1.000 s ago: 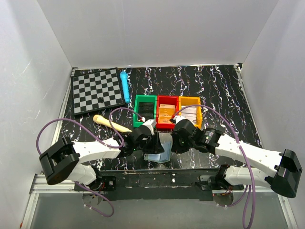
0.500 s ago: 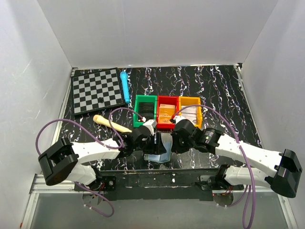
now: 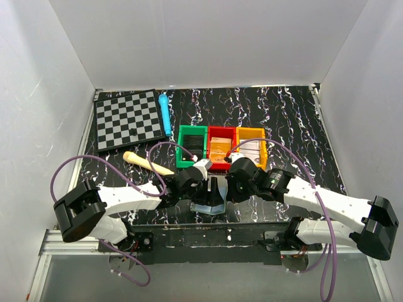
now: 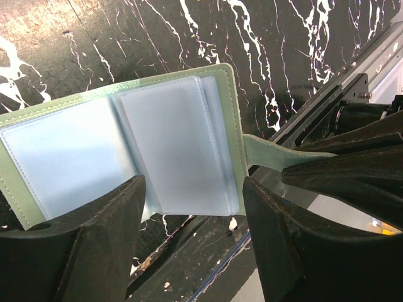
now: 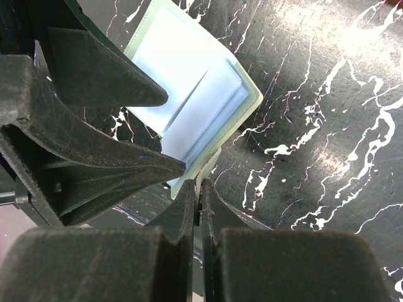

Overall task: Take the credit cards out of the card holder
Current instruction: Remove the credit card from the card holder.

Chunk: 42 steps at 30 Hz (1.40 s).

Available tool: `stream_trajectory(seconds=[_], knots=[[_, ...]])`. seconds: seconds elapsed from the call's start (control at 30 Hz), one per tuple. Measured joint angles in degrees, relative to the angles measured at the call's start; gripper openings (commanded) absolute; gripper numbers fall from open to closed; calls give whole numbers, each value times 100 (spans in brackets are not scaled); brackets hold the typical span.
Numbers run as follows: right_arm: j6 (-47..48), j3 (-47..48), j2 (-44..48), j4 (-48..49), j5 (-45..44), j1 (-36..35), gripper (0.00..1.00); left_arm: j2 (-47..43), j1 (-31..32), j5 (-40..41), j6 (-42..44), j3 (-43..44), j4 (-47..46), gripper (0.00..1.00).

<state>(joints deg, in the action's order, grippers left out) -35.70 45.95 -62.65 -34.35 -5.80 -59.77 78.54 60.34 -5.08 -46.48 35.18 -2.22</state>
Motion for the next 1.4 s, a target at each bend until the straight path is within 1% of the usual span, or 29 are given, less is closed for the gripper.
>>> stream_trajectory(seconds=[0.27,0.47,0.6,0.7,1.07,1.4], knots=[[0,0,0,-2,4,0,1,101,136,157,46,142,120,56],[-2,0,4,-2,0,0,1,188,177,345,26,245,354,47],[-2,0,7,-4,0,0,1,188,177,463,11,245,426,45],[-2,0,7,-4,-2,0,1,188,177,520,-9,245,470,45],[-4,0,42,-4,0,0,1,-74,177,769,-83,210,570,54],[-7,0,48,-4,-2,0,1,-219,177,1045,-153,188,780,55]])
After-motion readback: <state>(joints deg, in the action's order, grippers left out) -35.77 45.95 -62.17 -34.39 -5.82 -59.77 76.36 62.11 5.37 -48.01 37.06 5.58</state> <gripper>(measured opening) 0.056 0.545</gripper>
